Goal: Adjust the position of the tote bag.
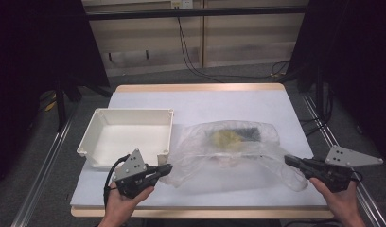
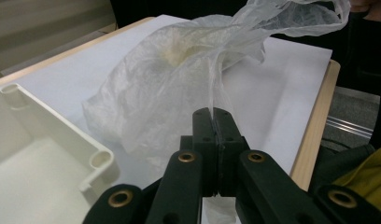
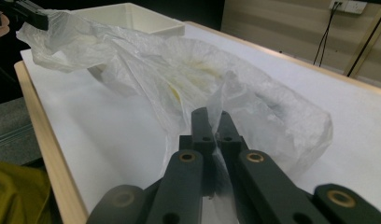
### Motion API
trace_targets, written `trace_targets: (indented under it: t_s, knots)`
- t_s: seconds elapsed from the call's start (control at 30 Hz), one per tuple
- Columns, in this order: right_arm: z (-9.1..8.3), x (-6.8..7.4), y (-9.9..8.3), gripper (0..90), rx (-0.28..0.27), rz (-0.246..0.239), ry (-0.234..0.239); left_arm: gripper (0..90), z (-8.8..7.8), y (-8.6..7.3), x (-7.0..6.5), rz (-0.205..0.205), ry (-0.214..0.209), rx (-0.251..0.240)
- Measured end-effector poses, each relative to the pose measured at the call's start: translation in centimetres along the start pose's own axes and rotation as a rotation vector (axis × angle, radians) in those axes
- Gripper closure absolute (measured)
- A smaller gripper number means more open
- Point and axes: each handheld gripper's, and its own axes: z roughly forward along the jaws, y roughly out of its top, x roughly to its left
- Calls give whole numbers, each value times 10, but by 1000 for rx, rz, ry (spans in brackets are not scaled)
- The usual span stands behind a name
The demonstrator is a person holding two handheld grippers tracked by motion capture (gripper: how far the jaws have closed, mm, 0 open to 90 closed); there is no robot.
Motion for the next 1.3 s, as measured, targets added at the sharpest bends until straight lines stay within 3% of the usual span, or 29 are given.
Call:
trace_targets:
  t_s: [0.17,0.33,0.4,0.6,0.73,0.87,1.0,1.3]
  knots:
    - [-3,-14,22,900,-71,-9,-24,897,-1,17,15,-13,9,-60]
    - [0,-22,32,900,-88,-19,-39,897,1,30,23,-3,23,-91]
    - [2,-27,38,900,-108,-8,-46,898,-1,40,32,-12,35,-122]
    - [8,-40,51,900,-112,-14,-62,900,7,52,48,-1,54,-92]
    - [12,-49,59,898,-114,-14,-69,900,13,59,61,-21,39,-98]
    - [21,-57,66,899,-93,-16,-79,900,18,65,76,-38,47,-95]
    - [29,-65,71,892,-104,-3,-70,900,20,69,87,-45,51,-113]
    - [38,-77,89,874,-96,-11,-80,900,31,78,111,-72,71,-99]
